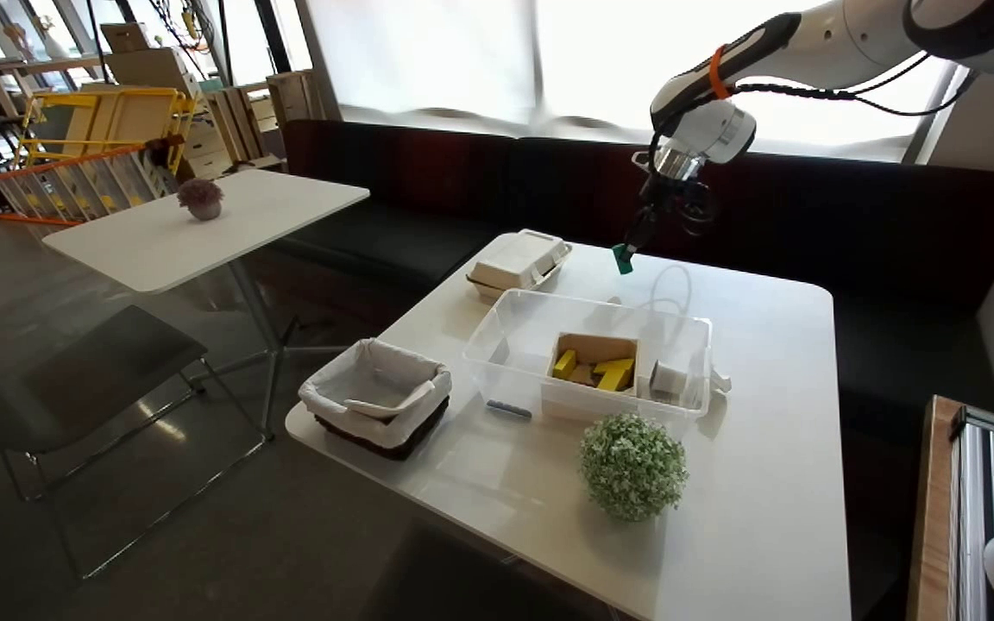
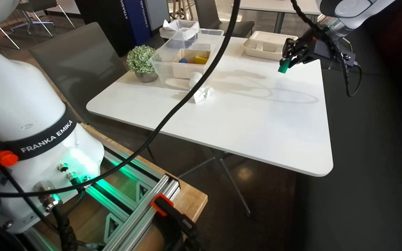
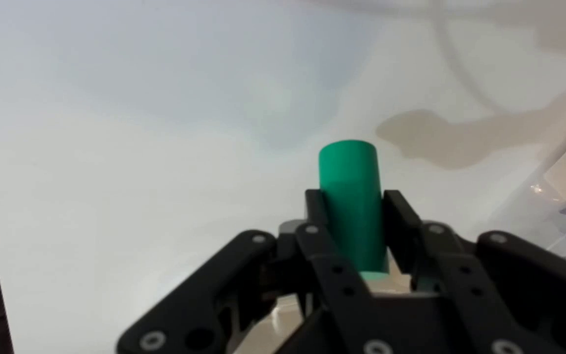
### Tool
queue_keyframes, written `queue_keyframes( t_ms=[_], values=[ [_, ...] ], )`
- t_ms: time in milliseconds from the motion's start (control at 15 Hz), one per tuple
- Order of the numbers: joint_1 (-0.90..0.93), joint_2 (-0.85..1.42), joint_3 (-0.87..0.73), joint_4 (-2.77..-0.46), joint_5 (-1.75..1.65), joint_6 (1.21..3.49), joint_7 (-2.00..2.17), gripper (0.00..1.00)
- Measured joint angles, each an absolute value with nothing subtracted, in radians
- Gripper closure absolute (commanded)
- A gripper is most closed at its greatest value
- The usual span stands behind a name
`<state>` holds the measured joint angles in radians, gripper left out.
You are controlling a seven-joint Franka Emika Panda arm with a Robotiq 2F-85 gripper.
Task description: Remove the green block from the bowl
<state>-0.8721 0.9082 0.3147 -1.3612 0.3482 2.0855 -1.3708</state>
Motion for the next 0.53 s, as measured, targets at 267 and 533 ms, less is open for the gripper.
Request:
queue_keyframes(
  t_ms=[267, 533],
  values=[
    [-0.883, 0.914, 0.336, -1.36, 0.36, 2.086, -1.434, 0.92],
    [-0.918, 0.932, 0.374, -1.356, 0.398, 2.086, -1.534, 0.92]
  ],
)
